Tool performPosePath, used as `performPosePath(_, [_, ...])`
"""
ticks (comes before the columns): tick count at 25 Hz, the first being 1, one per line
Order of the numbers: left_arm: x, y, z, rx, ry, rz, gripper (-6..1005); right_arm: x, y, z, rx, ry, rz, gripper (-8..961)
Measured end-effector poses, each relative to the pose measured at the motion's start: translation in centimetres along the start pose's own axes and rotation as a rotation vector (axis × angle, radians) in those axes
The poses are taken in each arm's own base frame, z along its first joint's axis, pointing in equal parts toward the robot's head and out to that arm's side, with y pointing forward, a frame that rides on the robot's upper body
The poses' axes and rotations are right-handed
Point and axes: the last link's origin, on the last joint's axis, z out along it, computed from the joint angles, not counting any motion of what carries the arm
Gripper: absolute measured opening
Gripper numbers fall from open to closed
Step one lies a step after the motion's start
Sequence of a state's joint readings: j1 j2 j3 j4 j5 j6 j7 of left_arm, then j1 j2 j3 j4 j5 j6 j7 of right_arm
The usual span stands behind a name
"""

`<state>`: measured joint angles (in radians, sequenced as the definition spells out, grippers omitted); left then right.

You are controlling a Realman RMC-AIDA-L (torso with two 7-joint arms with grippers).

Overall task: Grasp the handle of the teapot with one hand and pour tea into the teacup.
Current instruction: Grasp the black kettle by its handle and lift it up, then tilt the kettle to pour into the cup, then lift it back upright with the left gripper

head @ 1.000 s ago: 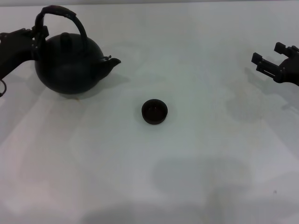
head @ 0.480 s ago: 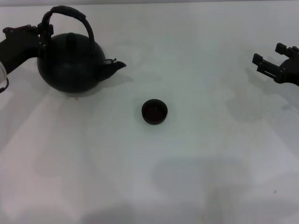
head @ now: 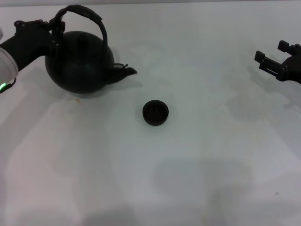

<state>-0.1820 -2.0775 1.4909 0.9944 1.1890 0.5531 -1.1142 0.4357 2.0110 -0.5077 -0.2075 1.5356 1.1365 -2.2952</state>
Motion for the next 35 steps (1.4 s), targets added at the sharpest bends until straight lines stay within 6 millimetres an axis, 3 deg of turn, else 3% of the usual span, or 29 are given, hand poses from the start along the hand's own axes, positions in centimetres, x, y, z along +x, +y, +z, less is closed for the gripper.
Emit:
performPosePath(13, [4.1, 0.8, -1.7, -0.044, -0.033, 0.088, 106, 0.0, -0.1, -0.3, 0.004, -0.011, 0.007, 847])
performPosePath(21, [6.1, -0.7, -3.1, -0.111, -0.04, 0.04, 106, 0.3, -0.2, -0.7, 0.012, -0.005, 0.01, 847])
performPosePath(35, [6.2, -0.4, -1.7, -0.168, -0.189, 0.115, 107, 0.4, -0.2, -0.7, 0.012, -0.003, 0.008, 847])
